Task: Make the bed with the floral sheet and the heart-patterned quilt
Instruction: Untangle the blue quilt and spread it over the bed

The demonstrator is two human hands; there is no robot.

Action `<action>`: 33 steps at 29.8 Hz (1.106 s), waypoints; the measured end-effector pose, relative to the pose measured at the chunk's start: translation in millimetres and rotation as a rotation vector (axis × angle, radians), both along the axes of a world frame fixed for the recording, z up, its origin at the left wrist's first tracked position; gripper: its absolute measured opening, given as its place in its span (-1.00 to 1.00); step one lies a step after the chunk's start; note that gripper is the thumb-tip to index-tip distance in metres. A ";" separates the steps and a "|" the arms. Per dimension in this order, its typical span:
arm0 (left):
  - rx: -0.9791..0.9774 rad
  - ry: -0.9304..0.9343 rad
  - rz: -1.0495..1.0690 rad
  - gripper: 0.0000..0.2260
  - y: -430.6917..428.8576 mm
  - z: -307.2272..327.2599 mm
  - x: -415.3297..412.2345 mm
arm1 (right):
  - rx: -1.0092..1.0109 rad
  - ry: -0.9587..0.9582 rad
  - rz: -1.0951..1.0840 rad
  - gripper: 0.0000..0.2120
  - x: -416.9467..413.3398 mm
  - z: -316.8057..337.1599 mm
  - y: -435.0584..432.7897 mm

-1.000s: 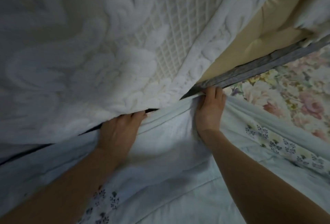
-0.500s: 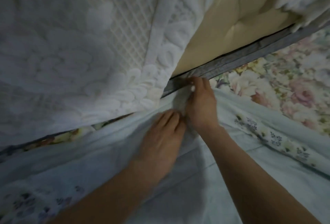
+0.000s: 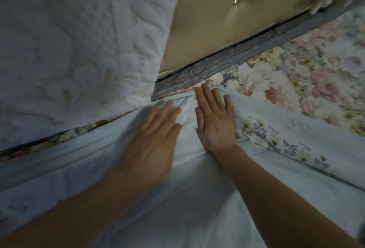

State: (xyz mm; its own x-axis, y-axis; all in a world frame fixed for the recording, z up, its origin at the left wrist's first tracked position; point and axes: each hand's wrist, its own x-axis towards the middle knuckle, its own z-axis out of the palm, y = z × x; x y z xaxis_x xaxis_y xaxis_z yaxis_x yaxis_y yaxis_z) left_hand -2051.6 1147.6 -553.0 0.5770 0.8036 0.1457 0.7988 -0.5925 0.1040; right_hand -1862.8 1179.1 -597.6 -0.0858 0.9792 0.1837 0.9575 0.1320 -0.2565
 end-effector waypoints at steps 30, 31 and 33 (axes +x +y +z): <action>-0.160 -0.087 0.219 -0.46 35.2 -36.1 101.6 | -0.416 -0.340 -0.549 -0.64 176.9 91.3 -43.5; -0.167 -0.089 0.219 -0.46 35.8 -34.8 102.9 | -0.491 -0.383 -0.555 -0.70 183.0 92.1 -41.7; -0.176 -0.088 0.215 -0.46 33.7 -34.2 104.3 | -0.520 -0.442 -0.569 -0.78 184.8 96.1 -39.0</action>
